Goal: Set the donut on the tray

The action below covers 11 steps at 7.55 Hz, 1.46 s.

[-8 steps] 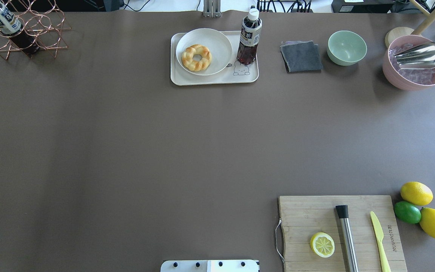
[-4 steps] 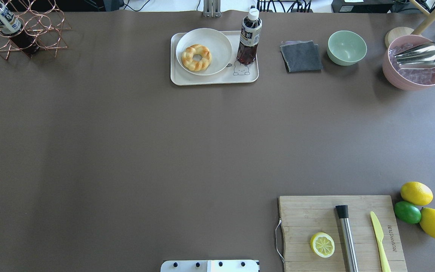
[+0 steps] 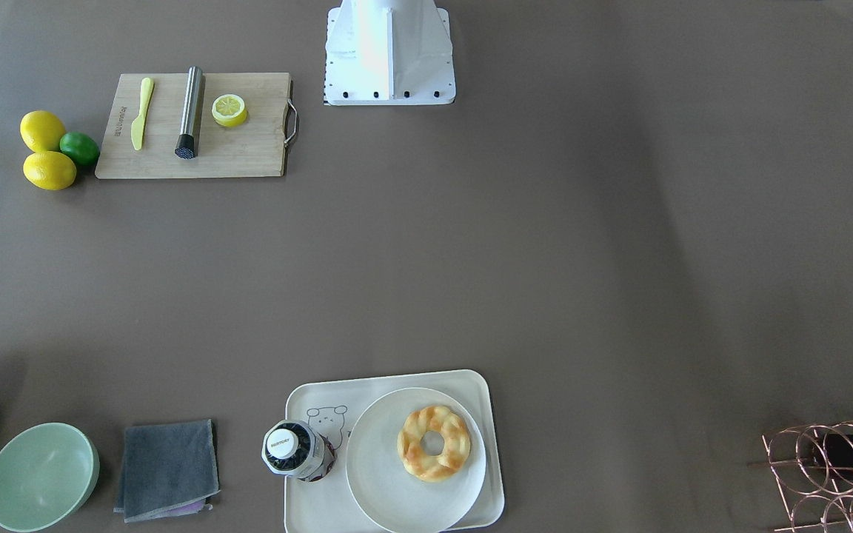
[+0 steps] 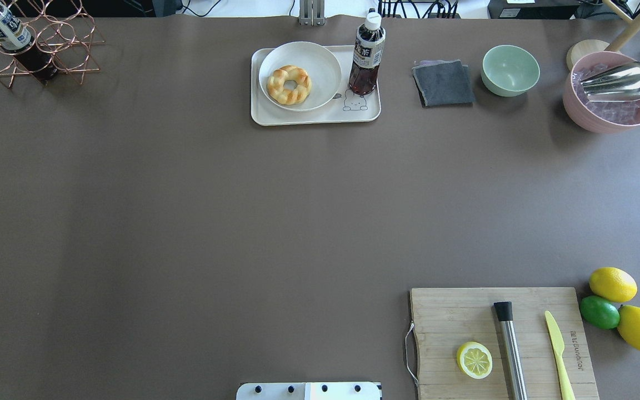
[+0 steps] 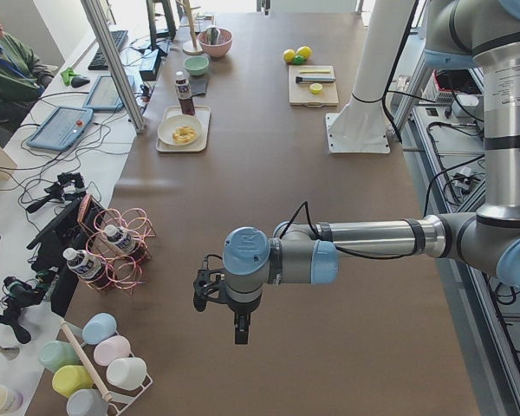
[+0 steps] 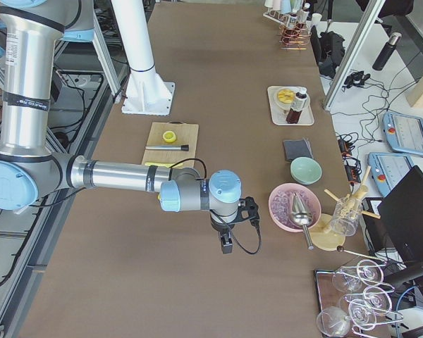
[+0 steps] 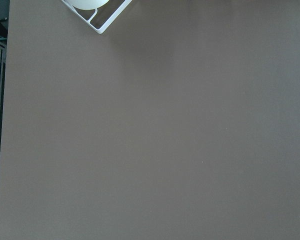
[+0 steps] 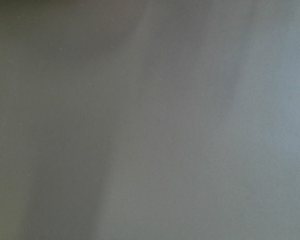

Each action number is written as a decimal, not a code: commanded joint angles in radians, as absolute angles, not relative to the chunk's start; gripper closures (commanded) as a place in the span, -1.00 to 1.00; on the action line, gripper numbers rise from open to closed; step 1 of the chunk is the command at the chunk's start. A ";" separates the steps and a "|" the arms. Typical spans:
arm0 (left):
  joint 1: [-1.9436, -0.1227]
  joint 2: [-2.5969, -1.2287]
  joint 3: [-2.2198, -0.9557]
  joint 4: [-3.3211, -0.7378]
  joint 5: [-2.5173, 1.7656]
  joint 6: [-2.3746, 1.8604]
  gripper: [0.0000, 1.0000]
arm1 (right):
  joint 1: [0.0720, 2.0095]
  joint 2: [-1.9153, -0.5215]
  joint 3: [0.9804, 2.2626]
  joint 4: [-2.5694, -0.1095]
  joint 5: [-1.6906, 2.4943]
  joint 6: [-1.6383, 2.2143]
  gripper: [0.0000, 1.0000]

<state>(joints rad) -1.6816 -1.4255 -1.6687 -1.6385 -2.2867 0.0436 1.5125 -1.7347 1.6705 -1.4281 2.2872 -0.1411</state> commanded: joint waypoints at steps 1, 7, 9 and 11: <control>-1.680 -1.424 -1.667 -1.634 -2.284 0.044 -0.97 | 1.513 -1.735 1.671 -1.428 2.287 -0.141 -1.00; -1.680 -1.424 -1.667 -1.635 -2.287 0.054 -0.97 | 1.513 -1.749 1.666 -1.428 2.286 -0.140 -1.00; -1.680 -1.424 -1.669 -1.634 -2.287 0.054 -0.97 | 1.513 -1.752 1.666 -1.428 2.286 -0.141 -1.00; -1.680 -1.425 -1.669 -1.634 -2.287 0.054 -0.97 | 1.512 -1.758 1.667 -1.428 2.287 -0.141 -1.00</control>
<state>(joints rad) -1.6797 -1.4236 -1.6688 -1.6338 -2.2878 0.0536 1.5119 -1.7535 1.6666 -1.4282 2.2857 -0.1408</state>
